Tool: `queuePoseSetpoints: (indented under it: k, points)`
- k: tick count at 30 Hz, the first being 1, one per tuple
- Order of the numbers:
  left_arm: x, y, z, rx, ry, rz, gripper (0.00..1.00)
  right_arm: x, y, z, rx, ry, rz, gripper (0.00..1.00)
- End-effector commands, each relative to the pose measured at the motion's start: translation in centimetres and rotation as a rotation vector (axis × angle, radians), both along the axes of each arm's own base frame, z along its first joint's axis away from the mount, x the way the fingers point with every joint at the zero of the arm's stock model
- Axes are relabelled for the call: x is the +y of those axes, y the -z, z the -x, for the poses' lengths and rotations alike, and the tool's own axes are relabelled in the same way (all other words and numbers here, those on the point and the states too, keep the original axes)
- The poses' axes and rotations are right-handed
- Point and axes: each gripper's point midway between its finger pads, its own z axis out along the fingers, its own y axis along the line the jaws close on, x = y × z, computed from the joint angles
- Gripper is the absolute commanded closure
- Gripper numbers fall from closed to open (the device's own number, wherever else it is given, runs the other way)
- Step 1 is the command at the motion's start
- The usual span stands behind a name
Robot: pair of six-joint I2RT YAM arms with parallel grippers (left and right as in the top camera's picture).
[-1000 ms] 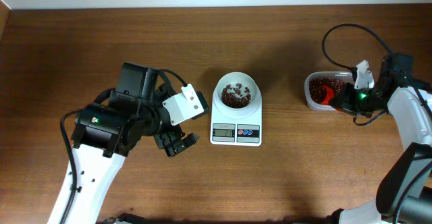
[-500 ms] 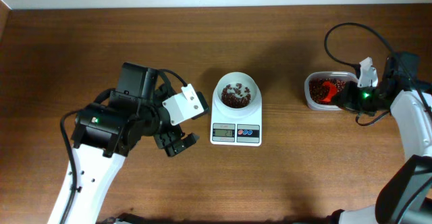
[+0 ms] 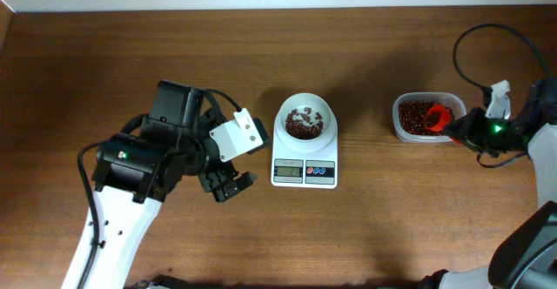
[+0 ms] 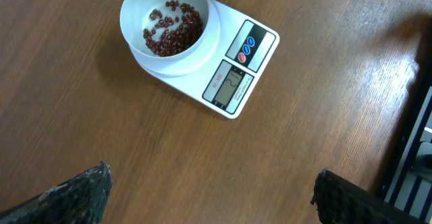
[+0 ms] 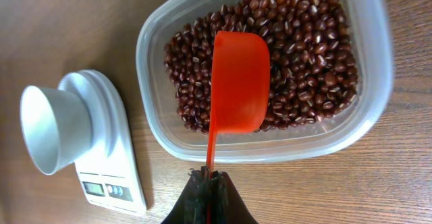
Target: Scoop and weigh 50g on scale
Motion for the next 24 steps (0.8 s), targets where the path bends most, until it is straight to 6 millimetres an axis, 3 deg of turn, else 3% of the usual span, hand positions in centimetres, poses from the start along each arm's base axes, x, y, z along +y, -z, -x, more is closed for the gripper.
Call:
queuePoseSetpoints:
  k: [1, 5, 15, 19, 24]
  points:
    - [-0.1, -0.7, -0.1, -0.023, 0.019, 0.011, 0.01, 0.3, -1.3, 0.2, -0.052, -0.002, -0.062, 0.96]
    - [-0.1, -0.7, -0.1, -0.023, 0.019, 0.011, 0.01, -0.3, -1.5, 0.3, -0.063, 0.01, -0.07, 0.96]
    - [-0.1, -0.7, -0.1, -0.023, 0.019, 0.011, 0.01, -4.2, 0.4, 0.4, -0.025, 0.019, 0.19, 0.96]
    - [-0.1, -0.7, -0.1, -0.023, 0.019, 0.011, 0.01, -4.2, 0.8, 0.2, -0.01, 0.009, 0.235, 0.96]
    - [-0.1, -0.7, -0.1, -0.023, 0.019, 0.011, 0.01, -2.6, 1.5, -0.1, 0.012, -0.045, 0.259, 0.96]
